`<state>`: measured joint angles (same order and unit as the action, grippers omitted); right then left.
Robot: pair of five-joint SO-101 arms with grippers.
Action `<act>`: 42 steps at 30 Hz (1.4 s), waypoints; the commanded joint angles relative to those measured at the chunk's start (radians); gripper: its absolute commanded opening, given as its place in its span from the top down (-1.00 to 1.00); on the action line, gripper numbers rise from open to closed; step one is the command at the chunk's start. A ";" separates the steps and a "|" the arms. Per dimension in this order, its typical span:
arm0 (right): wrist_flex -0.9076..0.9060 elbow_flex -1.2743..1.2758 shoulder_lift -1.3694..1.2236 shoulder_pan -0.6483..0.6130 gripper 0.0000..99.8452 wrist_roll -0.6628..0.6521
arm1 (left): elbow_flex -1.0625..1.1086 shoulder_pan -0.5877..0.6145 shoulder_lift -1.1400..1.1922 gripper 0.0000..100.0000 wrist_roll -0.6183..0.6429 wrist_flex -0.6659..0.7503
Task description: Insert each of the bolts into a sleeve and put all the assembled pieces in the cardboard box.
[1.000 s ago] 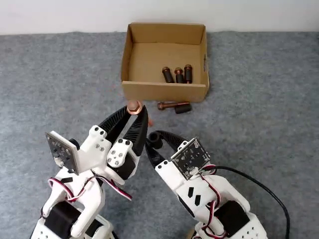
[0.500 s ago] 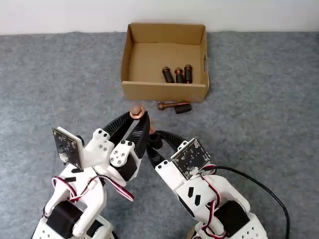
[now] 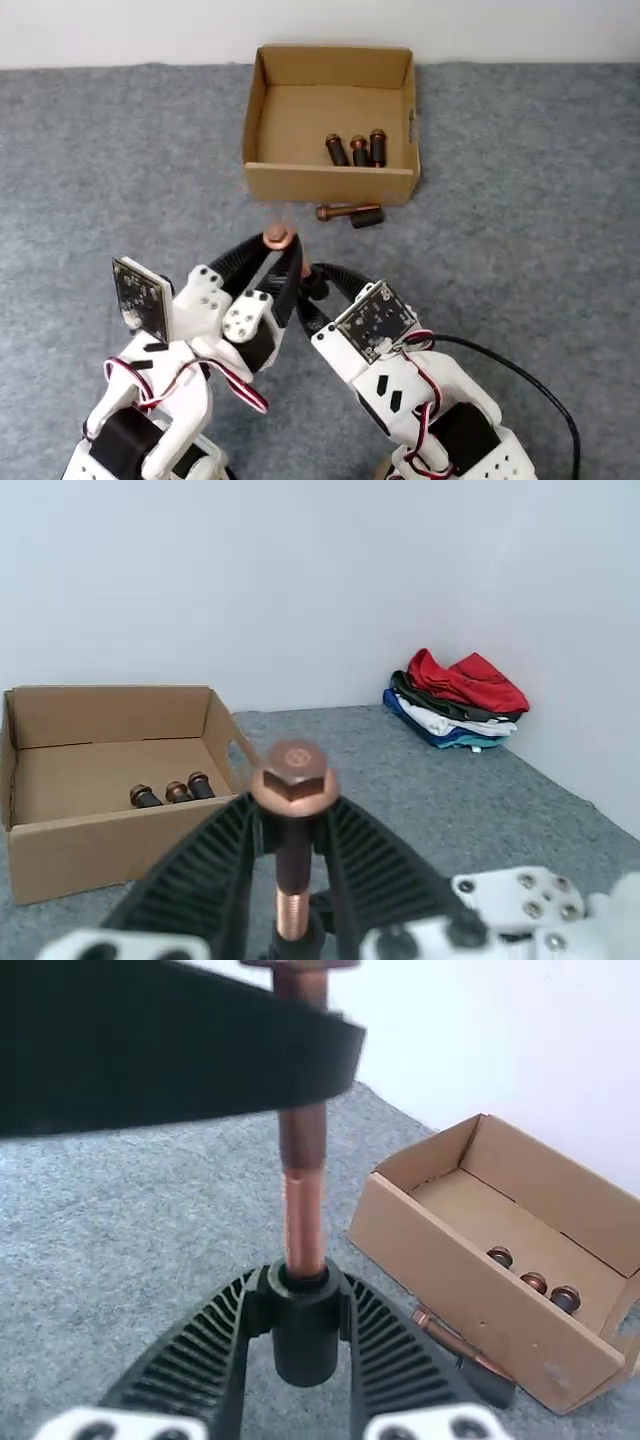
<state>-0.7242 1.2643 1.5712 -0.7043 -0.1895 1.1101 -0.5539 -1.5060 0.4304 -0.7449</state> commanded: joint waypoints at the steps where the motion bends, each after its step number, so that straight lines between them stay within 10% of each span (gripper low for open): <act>1: 0.027 -0.018 0.016 -0.004 0.98 -0.011 | -0.018 -0.034 0.000 0.99 0.009 -0.009; 17: 0.027 -0.018 0.016 -0.004 0.98 -0.011 | 0.137 -0.037 -0.003 0.98 -0.083 -0.129; 24: 0.027 -0.018 0.016 -0.004 0.98 -0.011 | 0.137 -0.031 -0.003 0.66 -0.091 -0.135; 42: 0.019 -0.018 0.016 0.045 0.98 -0.003 | -0.194 0.129 0.003 0.66 -0.101 -0.350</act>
<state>-0.7258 1.2658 1.5758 -0.7043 -0.1926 0.9659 -0.5063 -1.5060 0.3491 -1.0886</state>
